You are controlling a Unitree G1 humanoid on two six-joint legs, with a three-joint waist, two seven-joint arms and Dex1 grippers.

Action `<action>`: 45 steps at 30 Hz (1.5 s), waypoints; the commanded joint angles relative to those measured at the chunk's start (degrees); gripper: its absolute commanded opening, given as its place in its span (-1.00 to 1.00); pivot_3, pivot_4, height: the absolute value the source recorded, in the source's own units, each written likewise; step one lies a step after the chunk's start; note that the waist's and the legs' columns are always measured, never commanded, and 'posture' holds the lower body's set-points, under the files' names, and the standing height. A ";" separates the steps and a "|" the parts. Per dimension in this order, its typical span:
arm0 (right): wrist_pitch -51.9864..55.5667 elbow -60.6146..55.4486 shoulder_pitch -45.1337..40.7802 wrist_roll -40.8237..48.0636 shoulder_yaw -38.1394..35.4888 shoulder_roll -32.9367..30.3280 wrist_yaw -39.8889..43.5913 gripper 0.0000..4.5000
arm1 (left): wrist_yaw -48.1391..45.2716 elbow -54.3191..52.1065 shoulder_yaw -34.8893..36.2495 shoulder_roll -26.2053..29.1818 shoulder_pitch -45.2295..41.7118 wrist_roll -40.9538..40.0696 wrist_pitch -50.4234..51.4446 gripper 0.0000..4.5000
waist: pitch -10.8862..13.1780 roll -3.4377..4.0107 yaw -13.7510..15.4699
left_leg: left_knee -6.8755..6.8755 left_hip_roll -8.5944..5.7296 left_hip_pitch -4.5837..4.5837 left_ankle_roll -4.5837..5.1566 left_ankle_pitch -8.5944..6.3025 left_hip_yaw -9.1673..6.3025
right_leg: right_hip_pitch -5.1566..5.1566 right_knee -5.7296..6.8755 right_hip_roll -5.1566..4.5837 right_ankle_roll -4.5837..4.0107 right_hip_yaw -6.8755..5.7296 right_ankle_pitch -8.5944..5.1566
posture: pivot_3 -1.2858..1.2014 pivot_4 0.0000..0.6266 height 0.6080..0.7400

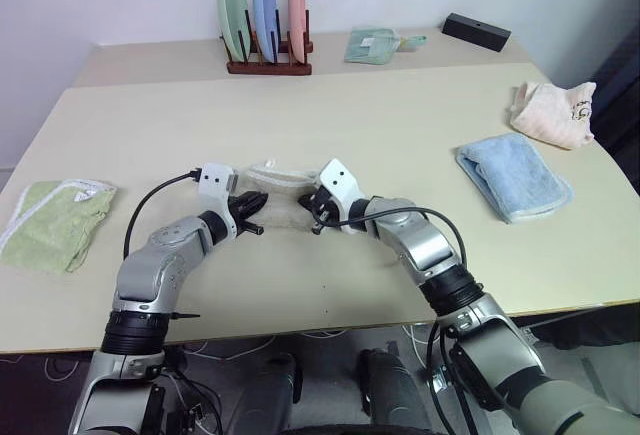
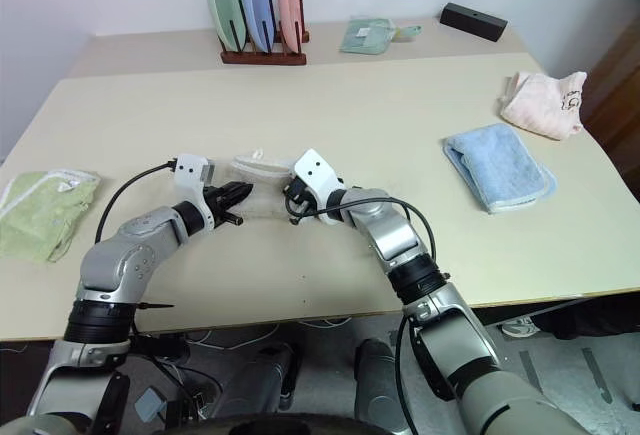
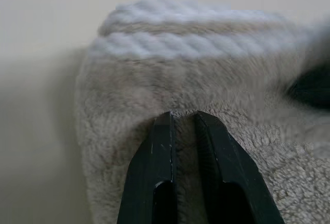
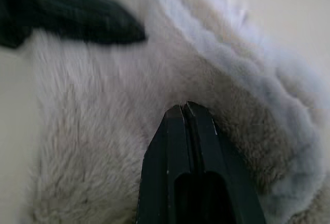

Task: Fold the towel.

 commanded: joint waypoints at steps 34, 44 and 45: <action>38.98 -6.14 -3.98 24.19 -24.44 11.50 -12.00 -0.06 | -7.64 -33.22 8.80 6.04 23.56 -7.63 -4.06 -0.74 | -0.02 0.14 -0.30 | -0.12 0.08 0.00 0.07 -0.04 0.01 | -0.05 -0.04 0.04 -0.05 0.02 0.00 | 0.03 -0.52 1.00; 35.29 -14.17 -3.81 27.06 -31.01 9.50 -14.68 -0.98 | -7.09 -34.33 5.72 5.36 22.22 -8.47 -3.62 -0.74 | -0.01 0.15 -0.06 | -0.11 0.06 -0.03 0.07 -0.04 0.00 | -0.05 -0.05 0.03 -0.04 0.02 0.00 | 0.03 -0.52 1.00; 34.29 -15.15 -4.08 27.17 -33.31 8.35 -15.99 -0.98 | -6.82 -34.51 5.08 5.04 21.84 -8.62 -3.46 -0.74 | -0.01 0.15 0.05 | -0.11 0.06 -0.03 0.07 -0.04 0.00 | -0.05 -0.05 0.03 -0.04 0.02 0.00 | 0.03 -0.52 1.00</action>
